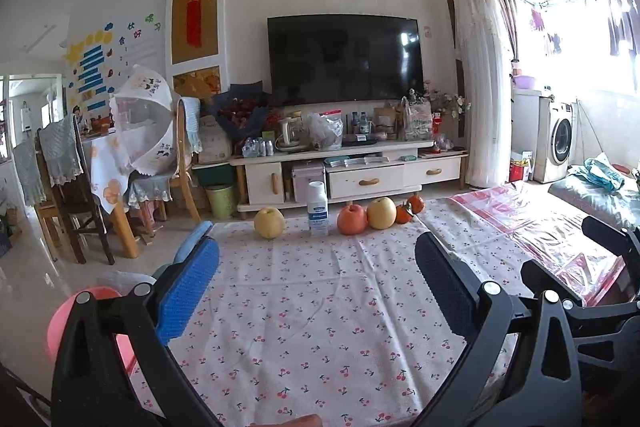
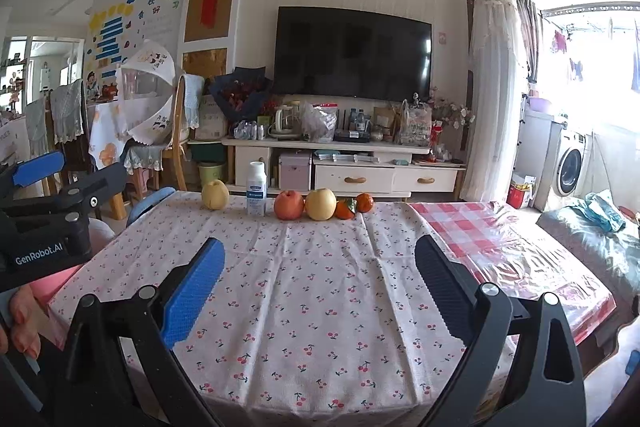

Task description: Collect trash

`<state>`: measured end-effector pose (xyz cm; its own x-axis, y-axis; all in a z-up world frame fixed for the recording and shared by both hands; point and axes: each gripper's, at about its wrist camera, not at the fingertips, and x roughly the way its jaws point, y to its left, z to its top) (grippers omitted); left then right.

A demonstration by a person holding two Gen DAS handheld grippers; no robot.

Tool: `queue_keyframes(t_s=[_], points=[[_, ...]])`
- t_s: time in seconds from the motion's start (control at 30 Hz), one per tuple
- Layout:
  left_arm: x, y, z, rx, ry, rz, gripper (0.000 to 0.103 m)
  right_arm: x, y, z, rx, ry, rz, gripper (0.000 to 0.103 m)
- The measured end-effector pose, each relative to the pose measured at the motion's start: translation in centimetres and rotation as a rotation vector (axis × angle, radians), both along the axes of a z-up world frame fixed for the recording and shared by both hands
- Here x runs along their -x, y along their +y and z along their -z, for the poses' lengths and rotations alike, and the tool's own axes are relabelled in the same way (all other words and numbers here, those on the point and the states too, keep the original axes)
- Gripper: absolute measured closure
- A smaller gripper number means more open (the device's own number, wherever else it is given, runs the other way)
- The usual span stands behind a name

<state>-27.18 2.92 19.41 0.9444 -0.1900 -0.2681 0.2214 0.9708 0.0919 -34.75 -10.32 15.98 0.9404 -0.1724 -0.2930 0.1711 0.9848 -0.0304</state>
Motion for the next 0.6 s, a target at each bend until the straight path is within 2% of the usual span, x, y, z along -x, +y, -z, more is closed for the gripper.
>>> queue_keyframes(t_s=[0.6], points=[[-0.16,0.05,0.27,-0.011,-0.003,-0.006,0.004,-0.07,-0.29,0.12,-0.003,0.013,-0.007,0.008]])
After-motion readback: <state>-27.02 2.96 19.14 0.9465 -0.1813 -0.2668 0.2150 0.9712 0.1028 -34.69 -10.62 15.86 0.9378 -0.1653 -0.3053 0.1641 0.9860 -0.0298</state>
